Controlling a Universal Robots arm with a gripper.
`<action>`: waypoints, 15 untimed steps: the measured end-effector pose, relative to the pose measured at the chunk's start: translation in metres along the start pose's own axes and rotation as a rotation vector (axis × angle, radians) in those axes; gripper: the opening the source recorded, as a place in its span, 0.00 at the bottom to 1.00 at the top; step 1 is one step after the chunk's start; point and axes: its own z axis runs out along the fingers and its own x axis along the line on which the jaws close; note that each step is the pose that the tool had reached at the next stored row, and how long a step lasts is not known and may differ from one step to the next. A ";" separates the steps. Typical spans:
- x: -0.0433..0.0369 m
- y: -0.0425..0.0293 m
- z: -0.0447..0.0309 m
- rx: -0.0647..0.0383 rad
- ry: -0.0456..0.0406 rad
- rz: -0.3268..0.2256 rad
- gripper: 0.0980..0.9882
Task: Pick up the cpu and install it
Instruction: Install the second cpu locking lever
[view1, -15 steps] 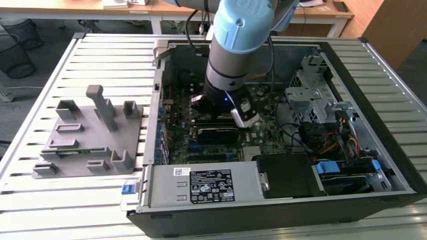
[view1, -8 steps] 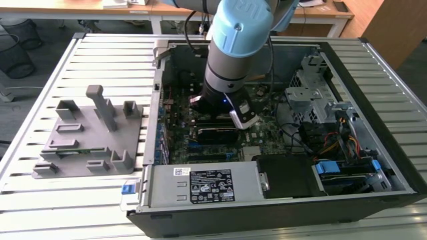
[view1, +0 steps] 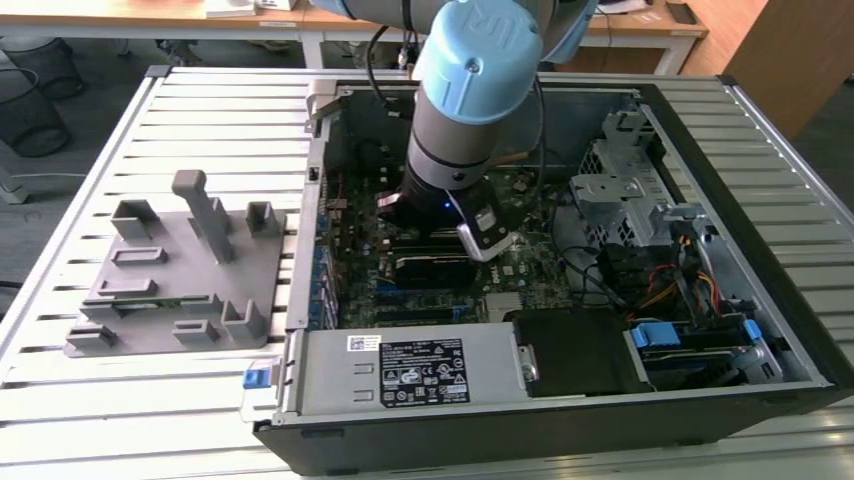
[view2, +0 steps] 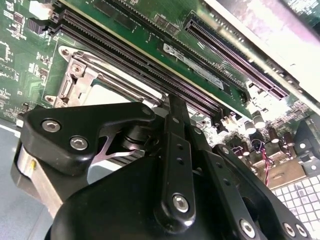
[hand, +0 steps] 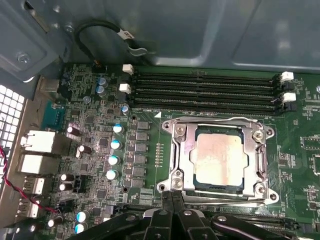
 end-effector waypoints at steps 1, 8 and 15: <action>0.0003 -0.0001 0.0004 -0.003 -0.0002 0.000 0.01; 0.0018 -0.0008 0.0028 -0.018 -0.0008 -0.001 0.01; 0.0036 -0.0011 0.0044 -0.036 -0.0017 -0.003 0.01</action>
